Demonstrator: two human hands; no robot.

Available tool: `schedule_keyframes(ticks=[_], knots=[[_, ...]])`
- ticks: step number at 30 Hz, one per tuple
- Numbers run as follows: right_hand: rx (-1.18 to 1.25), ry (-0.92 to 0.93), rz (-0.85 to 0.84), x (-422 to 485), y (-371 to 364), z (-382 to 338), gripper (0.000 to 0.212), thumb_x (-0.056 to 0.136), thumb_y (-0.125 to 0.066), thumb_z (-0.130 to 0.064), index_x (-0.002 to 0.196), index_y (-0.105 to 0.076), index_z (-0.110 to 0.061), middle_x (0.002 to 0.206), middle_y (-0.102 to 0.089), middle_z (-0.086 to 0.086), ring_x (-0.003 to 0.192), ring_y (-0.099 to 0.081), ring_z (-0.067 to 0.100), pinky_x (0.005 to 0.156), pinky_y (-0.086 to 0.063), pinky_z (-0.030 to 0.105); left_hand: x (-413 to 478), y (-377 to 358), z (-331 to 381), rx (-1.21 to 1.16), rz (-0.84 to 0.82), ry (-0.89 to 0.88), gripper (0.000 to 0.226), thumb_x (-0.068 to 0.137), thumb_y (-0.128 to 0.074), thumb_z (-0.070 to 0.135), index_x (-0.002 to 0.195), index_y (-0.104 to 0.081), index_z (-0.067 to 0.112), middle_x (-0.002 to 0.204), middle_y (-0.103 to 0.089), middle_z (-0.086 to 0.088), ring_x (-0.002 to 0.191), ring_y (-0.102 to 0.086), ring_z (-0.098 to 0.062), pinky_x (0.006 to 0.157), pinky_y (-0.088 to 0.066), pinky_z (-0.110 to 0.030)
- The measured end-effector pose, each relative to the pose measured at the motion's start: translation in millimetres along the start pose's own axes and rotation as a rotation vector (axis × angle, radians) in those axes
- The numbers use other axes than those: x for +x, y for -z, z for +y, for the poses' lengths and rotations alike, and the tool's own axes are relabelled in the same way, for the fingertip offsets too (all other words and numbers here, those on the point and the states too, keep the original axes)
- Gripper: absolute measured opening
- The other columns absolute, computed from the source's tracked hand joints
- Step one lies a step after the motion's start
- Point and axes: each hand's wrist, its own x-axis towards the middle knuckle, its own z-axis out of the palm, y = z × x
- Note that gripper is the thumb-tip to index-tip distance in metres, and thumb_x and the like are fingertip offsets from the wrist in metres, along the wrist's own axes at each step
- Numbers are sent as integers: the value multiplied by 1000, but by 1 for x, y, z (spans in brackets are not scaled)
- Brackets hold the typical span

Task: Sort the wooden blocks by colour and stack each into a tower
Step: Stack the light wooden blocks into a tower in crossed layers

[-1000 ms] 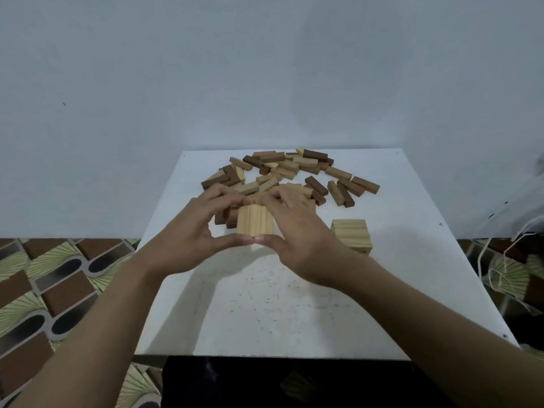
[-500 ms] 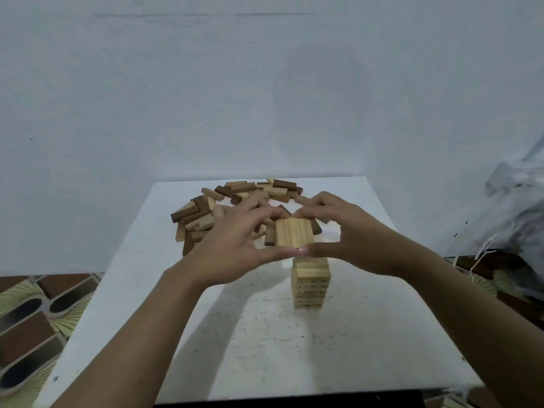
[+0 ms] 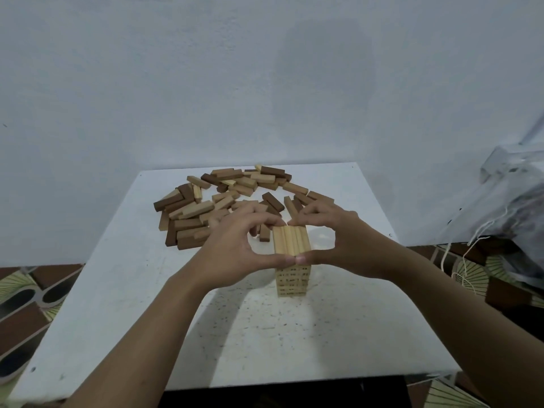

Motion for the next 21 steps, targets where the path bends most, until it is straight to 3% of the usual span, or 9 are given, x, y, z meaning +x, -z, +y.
schedule_keyframes(ticks=[11,17,21], knots=[[-22,-19,1,-1,-4,3,67,70,-72,-64,132,-57,-43,129,-48,-25,121,-32,-6,108,-35,48,3,-5,-9,-14,-9,7,66,58,-76,80,113,-68,45,116,-61,18,104,-56,-6,95,-44,-57],[-30,-42,-9,-2,-6,3,65,73,-76,-59,133,-57,-40,128,-48,-22,121,-33,-1,108,-33,48,1,-6,-12,-8,-15,40,67,56,-76,82,114,-67,48,116,-59,22,109,-53,-4,99,-44,-54],[-25,-45,-10,-4,-8,5,64,74,-77,-57,132,-57,-40,124,-47,-26,114,-33,-9,107,-33,44,0,-8,-12,-19,-26,55,62,60,-84,73,114,-67,49,116,-59,23,114,-52,-5,100,-45,-48]])
